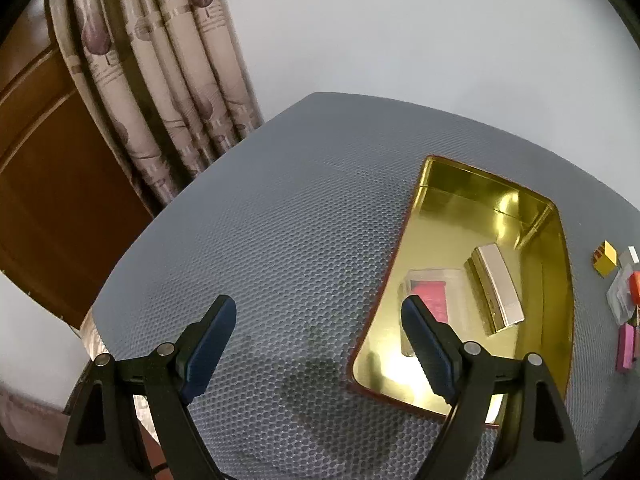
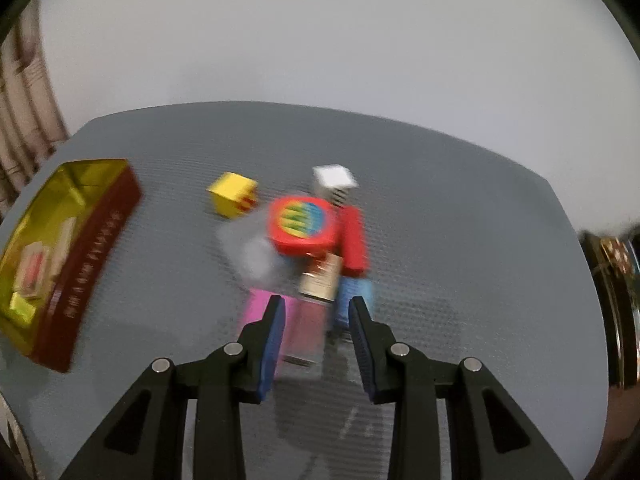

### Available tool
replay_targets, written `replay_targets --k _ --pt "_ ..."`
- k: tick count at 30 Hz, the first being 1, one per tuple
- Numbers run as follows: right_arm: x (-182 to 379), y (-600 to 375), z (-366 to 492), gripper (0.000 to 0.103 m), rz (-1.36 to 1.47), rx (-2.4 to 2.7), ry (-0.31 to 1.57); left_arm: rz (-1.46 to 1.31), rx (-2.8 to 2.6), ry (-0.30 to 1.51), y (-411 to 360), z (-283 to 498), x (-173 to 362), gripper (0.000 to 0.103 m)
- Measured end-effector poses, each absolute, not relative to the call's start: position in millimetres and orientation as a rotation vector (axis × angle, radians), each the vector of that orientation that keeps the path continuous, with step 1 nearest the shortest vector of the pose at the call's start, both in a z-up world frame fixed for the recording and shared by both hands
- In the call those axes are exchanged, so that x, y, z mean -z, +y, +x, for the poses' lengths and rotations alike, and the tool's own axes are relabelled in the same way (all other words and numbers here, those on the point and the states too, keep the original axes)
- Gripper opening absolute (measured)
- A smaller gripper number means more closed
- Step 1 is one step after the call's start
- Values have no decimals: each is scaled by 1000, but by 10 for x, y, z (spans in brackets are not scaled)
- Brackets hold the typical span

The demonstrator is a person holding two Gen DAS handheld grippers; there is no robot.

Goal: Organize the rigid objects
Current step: 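Grasp the blue polka-dot tin with the right gripper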

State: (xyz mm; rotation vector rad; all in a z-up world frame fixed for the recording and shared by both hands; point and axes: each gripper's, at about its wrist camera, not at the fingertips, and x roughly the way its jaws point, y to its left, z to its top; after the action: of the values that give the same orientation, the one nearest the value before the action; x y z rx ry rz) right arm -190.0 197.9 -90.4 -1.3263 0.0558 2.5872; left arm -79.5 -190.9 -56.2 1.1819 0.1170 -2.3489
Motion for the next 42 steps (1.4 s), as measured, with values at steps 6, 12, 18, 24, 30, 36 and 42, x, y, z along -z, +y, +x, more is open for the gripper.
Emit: replay_targets --k 6,12,18,24,30,36,42 --pt "1082 2256 -1877 33 -1355 -2552 141 1199 2361 116 -1881 -814 593 83" --pt "1171 2300 -1924 34 -1361 -2540 147 1191 2363 88 -1838 -819 621 83" --pt "1273 2436 -1944 34 -1311 -2558 171 1194 2378 45 -1747 -842 636 83" --pt "1330 2475 -1888 25 -1290 -2626 111 1186 2414 -26 -1515 -833 576 83" --pt "1339 2560 -1732 23 -1252 -2630 60 1194 2522 -94 -1078 -833 482 85" --pt "1329 2715 -1494 23 -1223 -2587 26 1301 2647 -174 -478 -927 533 85" --pt "1342 2947 -1318 23 -1205 -2542 94 1433 2765 -234 133 -1001 686 85"
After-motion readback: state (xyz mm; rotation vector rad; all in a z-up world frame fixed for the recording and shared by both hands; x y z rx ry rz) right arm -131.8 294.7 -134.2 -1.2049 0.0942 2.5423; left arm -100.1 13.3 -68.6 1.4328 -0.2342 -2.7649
